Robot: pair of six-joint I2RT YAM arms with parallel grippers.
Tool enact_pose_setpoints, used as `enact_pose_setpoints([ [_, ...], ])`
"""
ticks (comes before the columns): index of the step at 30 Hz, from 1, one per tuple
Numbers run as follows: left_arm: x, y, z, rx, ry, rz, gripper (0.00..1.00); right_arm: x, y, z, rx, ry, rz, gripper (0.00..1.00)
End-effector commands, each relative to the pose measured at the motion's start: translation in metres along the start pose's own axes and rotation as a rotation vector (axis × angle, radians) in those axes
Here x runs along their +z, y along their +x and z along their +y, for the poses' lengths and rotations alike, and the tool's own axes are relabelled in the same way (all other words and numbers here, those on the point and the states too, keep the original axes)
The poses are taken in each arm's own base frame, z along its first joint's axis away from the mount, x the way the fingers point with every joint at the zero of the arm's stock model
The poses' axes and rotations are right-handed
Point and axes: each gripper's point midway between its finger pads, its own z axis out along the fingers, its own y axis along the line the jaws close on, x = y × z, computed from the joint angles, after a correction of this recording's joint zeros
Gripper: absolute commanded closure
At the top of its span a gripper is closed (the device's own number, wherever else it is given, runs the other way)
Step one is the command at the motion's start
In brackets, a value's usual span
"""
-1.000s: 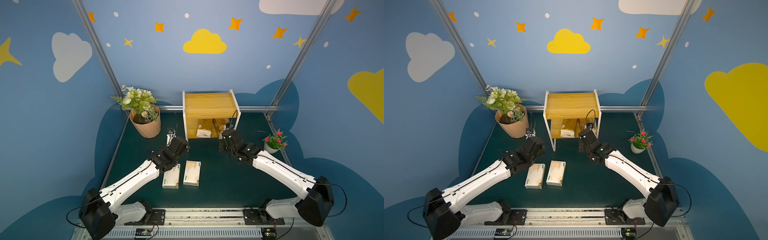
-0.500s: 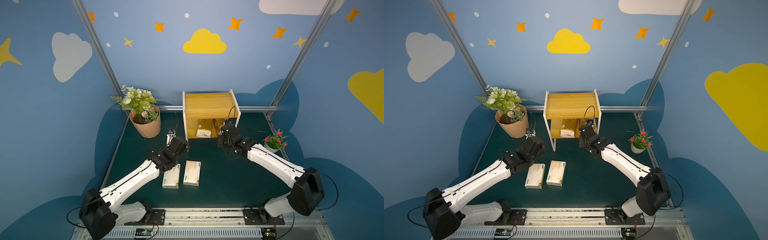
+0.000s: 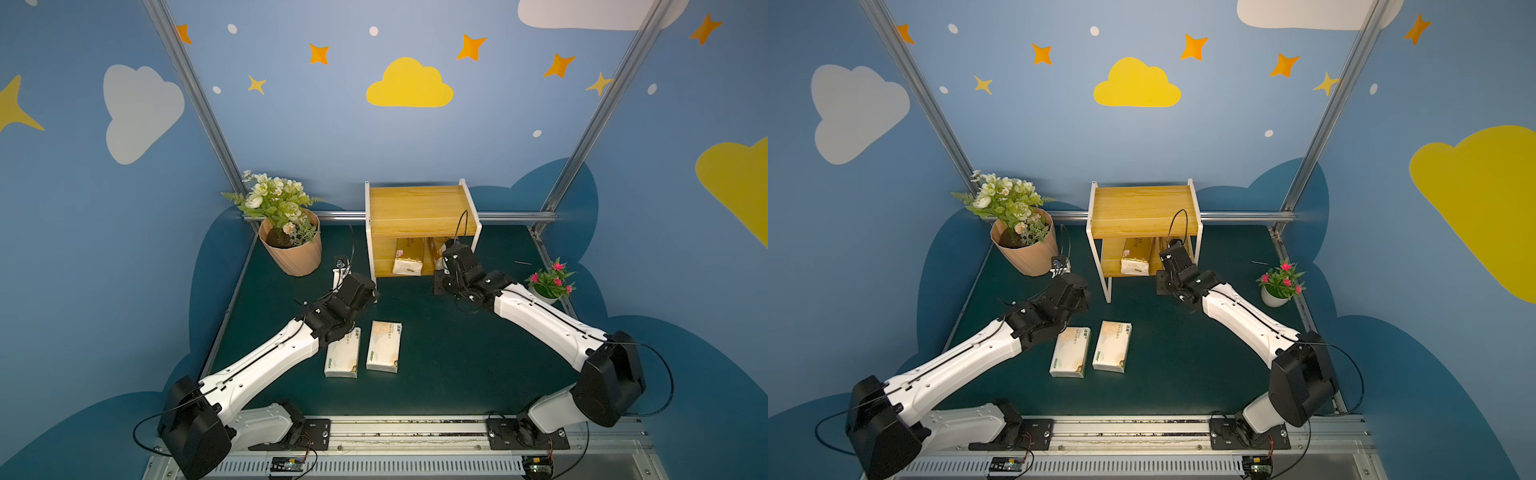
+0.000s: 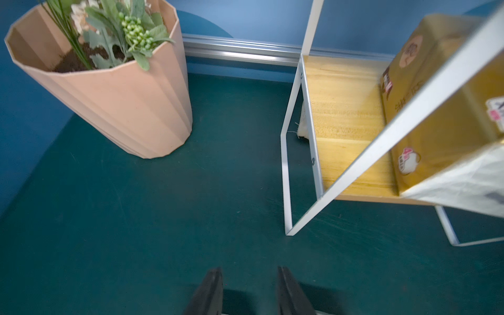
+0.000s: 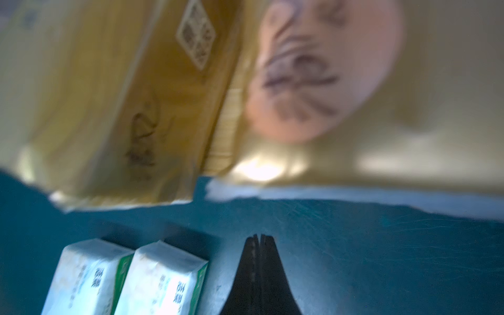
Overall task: Place the tissue boxes on the shelf by color
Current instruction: Adjust the box of tissues on the shelf, then move the box of tissues to the center of the board.
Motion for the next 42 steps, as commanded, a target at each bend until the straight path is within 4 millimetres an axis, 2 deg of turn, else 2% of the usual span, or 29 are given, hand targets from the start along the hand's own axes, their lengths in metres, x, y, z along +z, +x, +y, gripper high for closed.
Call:
enact_pose_setpoints([
  [1, 0.001, 0.0, -0.001, -0.012, 0.014, -0.006, 0.51, -0.021, 0.019, 0.024, 0.006, -0.086, 0.051, 0.87],
  [3, 0.004, 0.003, -0.003, -0.003, 0.014, 0.009, 0.48, -0.021, 0.036, 0.036, 0.014, -0.115, 0.104, 0.59],
  [5, 0.007, 0.007, -0.004, 0.002, 0.006, 0.023, 0.42, -0.016, 0.056, 0.05, -0.005, -0.144, 0.169, 0.39],
  [8, 0.01, 0.01, -0.004, 0.012, -0.004, 0.044, 0.36, -0.008, 0.087, 0.062, -0.098, -0.114, 0.263, 0.2],
  [10, 0.01, 0.012, -0.003, 0.014, -0.014, 0.054, 0.29, -0.003, 0.103, 0.066, -0.148, -0.084, 0.33, 0.14],
  [11, 0.011, 0.012, -0.001, 0.014, -0.02, 0.06, 0.28, -0.001, 0.111, 0.068, -0.168, -0.078, 0.364, 0.07],
  [16, 0.008, 0.015, 0.009, 0.007, -0.054, 0.079, 0.26, 0.003, 0.129, 0.094, -0.22, -0.152, 0.434, 0.04],
  [21, 0.002, 0.017, 0.022, 0.019, -0.081, 0.092, 0.25, 0.008, 0.144, 0.111, -0.19, -0.224, 0.508, 0.03],
  [23, -0.001, 0.016, 0.028, 0.016, -0.091, 0.093, 0.21, 0.009, 0.151, 0.116, -0.171, -0.233, 0.547, 0.03],
  [25, -0.004, 0.014, 0.035, 0.004, -0.099, 0.093, 0.13, 0.012, 0.158, 0.121, -0.157, -0.245, 0.585, 0.02],
  [30, -0.006, 0.007, 0.051, -0.059, -0.097, 0.088, 0.09, 0.021, 0.185, 0.131, -0.157, -0.192, 0.716, 0.02],
  [34, -0.002, 0.004, 0.054, -0.081, -0.095, 0.093, 0.08, 0.021, 0.2, 0.142, -0.187, -0.167, 0.761, 0.01],
  [38, 0.002, 0.007, 0.052, -0.078, -0.085, 0.117, 0.08, 0.02, 0.213, 0.143, -0.186, -0.127, 0.798, 0.01],
  [42, 0.005, 0.01, 0.052, -0.077, -0.075, 0.126, 0.08, 0.019, 0.215, 0.138, -0.181, -0.075, 0.797, 0.02],
])
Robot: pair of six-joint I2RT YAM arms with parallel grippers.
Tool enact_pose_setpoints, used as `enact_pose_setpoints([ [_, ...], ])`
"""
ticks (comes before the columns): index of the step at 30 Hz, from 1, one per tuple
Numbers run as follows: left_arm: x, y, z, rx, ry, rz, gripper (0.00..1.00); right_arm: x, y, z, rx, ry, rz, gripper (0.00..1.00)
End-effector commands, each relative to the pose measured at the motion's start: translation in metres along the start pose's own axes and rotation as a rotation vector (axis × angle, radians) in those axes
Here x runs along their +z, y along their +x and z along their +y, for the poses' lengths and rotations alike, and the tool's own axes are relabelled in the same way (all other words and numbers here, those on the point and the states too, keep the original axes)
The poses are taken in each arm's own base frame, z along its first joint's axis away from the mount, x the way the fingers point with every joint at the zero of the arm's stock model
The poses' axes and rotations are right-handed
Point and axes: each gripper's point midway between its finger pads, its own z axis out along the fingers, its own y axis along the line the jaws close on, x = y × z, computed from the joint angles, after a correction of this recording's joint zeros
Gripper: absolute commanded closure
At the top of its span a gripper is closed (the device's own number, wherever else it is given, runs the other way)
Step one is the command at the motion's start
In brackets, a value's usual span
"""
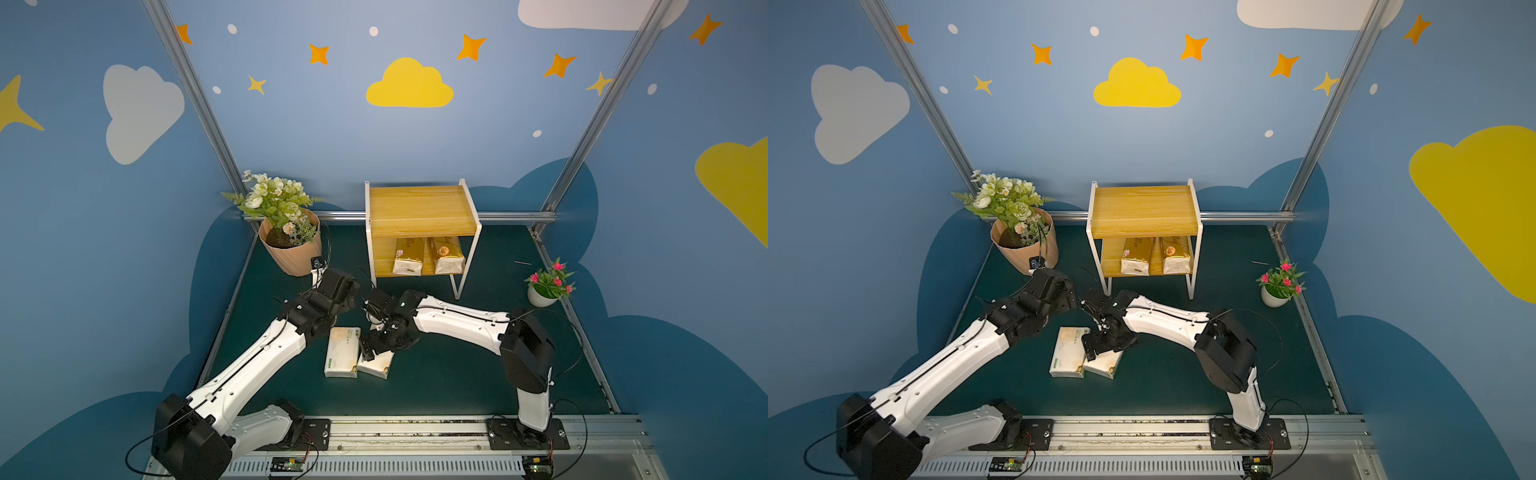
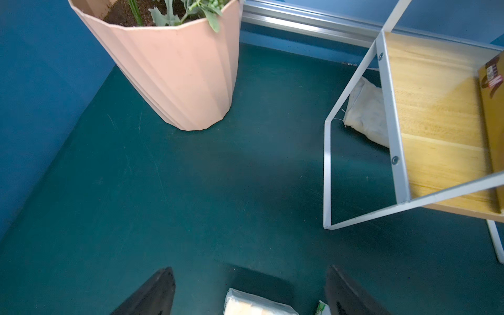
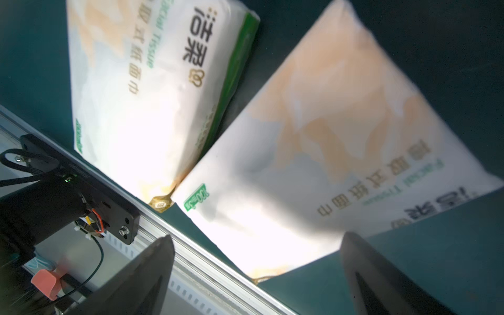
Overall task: Place the tissue boxes on the shelf by color
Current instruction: Move the box of tissues to the center of the board.
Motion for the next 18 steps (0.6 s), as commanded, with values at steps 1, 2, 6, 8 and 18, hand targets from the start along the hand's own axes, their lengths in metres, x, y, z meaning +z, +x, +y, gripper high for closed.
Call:
enact_pose_setpoints([
  [1, 0.0, 0.0, -0.003, 0.004, 0.018, 0.011, 0.08, 0.002, 0.012, -0.01, 0.045, 0.072, 0.044, 0.02],
  [2, 0.001, 0.0, -0.003, 0.004, 0.018, 0.011, 0.08, 0.001, 0.012, -0.012, 0.047, 0.091, 0.037, 0.02],
  [6, 0.001, -0.001, -0.006, 0.0, 0.031, 0.012, 0.08, -0.002, 0.013, -0.024, 0.073, 0.149, 0.011, 0.02],
  [8, 0.002, -0.002, -0.008, -0.003, 0.037, 0.016, 0.08, -0.002, 0.013, -0.03, 0.084, 0.174, -0.001, 0.02],
  [18, 0.009, 0.03, -0.005, 0.045, 0.047, 0.12, 0.09, 0.008, 0.008, -0.07, 0.181, 0.268, -0.013, 0.02],
])
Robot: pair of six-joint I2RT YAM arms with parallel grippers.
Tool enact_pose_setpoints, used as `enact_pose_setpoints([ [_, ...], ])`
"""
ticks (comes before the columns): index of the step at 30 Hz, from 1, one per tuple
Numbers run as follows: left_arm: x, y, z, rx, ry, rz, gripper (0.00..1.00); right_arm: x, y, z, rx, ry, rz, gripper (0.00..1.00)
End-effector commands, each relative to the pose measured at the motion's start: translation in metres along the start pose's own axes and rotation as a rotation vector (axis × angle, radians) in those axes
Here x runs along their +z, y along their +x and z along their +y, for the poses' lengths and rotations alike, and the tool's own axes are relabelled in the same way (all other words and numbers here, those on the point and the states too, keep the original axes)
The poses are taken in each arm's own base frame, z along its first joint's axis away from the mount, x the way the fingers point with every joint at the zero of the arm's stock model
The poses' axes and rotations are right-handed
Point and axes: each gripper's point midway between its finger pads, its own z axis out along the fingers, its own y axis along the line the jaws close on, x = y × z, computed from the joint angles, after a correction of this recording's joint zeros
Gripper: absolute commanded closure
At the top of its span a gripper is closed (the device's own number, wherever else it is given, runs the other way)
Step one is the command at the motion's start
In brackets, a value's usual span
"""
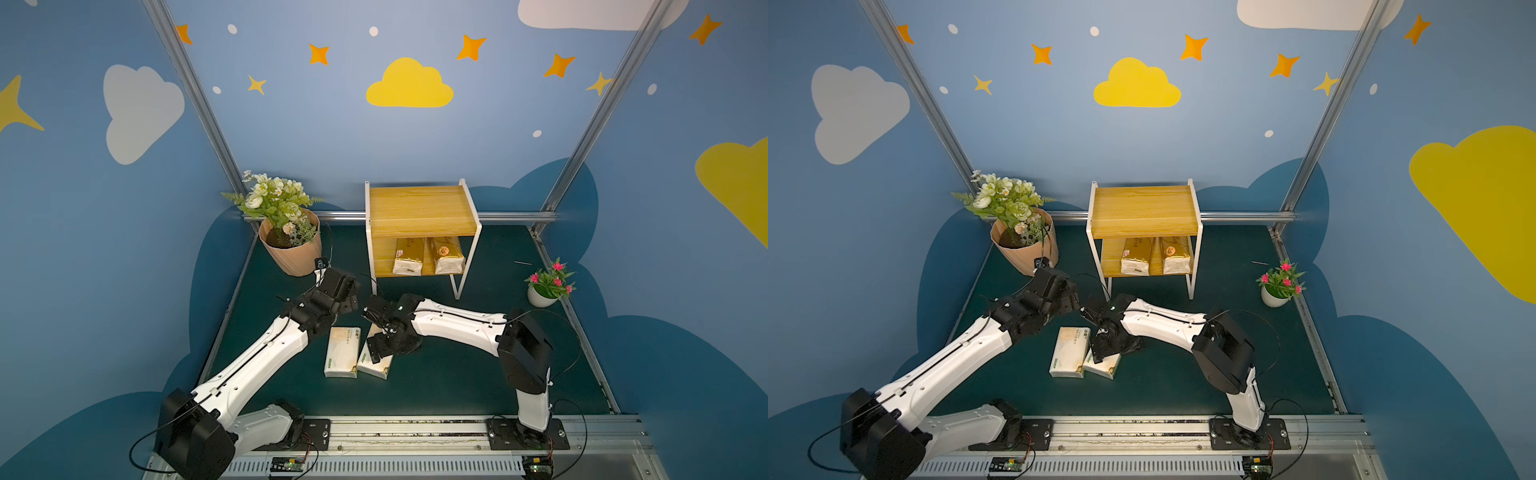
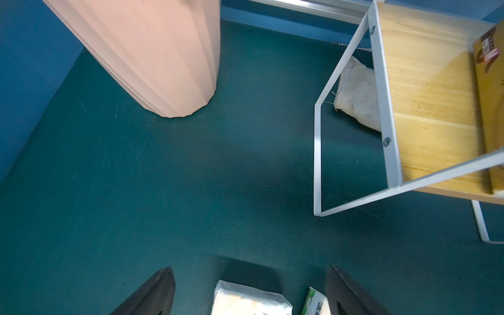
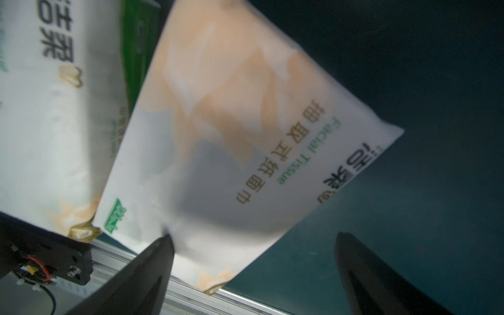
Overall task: Place the tissue boxes on the shelf by color
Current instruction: Move the box of tissues to the center of the board.
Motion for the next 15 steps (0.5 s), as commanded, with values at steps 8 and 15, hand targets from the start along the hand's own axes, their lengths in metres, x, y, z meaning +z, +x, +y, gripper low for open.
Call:
enact_pose_setpoints([
  [8, 0.005, 0.054, 0.017, 0.057, -0.026, 0.179, 0.1, -0.005, 0.001, -0.08, 0.16, 0.097, -0.017, 0.02],
  [15, 0.01, 0.081, 0.008, 0.068, 0.049, 0.276, 0.15, -0.033, -0.011, -0.054, 0.012, 0.033, -0.087, 0.02],
])
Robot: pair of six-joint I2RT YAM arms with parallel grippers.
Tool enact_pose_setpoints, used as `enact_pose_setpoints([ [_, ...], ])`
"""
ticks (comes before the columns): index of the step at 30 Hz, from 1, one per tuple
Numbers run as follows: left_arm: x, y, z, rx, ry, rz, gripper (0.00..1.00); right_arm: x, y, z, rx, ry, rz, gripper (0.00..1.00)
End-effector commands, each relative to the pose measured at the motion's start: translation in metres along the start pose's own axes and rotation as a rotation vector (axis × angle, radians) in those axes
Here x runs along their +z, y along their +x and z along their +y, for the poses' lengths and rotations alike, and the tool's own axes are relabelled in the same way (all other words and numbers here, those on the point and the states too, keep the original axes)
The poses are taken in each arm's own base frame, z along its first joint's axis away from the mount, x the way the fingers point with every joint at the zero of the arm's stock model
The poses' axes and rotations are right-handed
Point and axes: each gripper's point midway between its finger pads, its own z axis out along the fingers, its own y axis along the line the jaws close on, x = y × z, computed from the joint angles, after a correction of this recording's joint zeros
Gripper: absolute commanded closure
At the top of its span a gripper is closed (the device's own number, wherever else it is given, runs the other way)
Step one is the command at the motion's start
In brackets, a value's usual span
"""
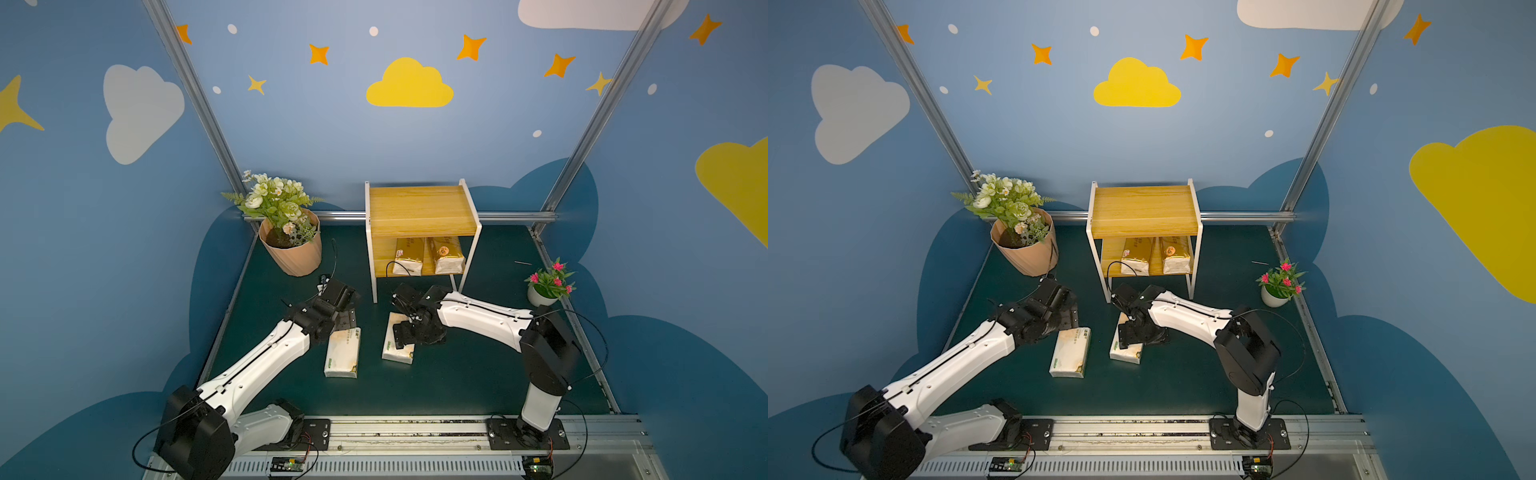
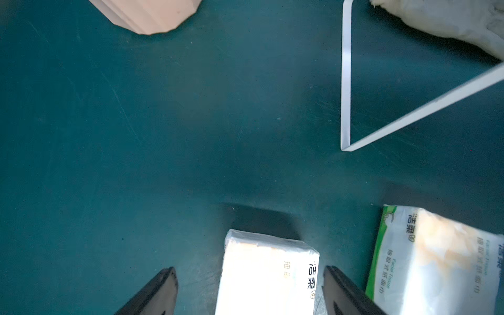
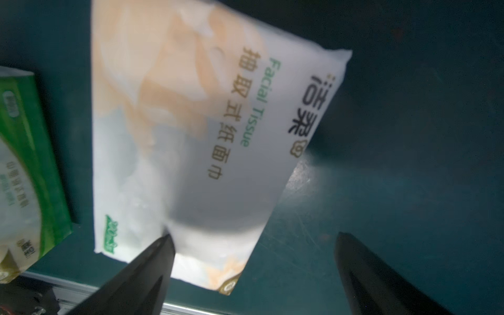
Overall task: Place the tissue boxes on the shelf by color
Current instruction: Move the box of tissues to the center of the board.
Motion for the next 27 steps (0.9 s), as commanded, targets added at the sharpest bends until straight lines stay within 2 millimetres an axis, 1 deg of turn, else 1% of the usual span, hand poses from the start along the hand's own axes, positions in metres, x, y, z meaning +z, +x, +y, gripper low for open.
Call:
enact_pose_setpoints([
  [1, 0.002, 0.018, -0.008, 0.006, 0.057, 0.071, 0.21, -0.023, -0.005, 0.016, -0.093, -0.024, -0.054, 0.02],
  [2, 0.003, 0.021, -0.01, 0.006, 0.064, 0.085, 0.24, -0.025, -0.006, 0.019, -0.099, -0.027, -0.058, 0.02],
  [4, 0.004, 0.026, -0.014, 0.016, 0.076, 0.104, 0.24, -0.027, -0.008, 0.023, -0.096, -0.039, -0.059, 0.02],
  [7, 0.004, 0.029, -0.014, 0.025, 0.066, 0.111, 0.24, -0.028, -0.011, 0.03, -0.101, -0.051, -0.064, 0.01],
  [10, 0.001, 0.032, -0.006, 0.044, 0.022, 0.116, 0.23, -0.025, -0.014, 0.036, -0.108, -0.053, -0.067, 0.02],
  [15, -0.004, 0.033, 0.007, 0.038, -0.031, 0.101, 0.23, -0.016, -0.024, 0.044, -0.098, -0.023, -0.071, 0.01],
  [18, -0.009, 0.028, 0.014, 0.013, -0.049, 0.066, 0.22, -0.009, -0.031, 0.041, -0.056, 0.041, -0.075, 0.02],
  [21, -0.013, 0.02, 0.013, 0.011, -0.041, 0.027, 0.22, -0.003, -0.033, 0.032, -0.005, 0.126, -0.084, 0.02],
  [23, -0.014, 0.017, 0.012, 0.016, -0.038, 0.016, 0.22, 0.001, -0.03, 0.028, 0.019, 0.157, -0.08, 0.02],
  [27, -0.013, 0.015, 0.012, 0.021, -0.044, 0.009, 0.22, 0.012, -0.017, 0.019, 0.033, 0.203, -0.038, 0.02],
])
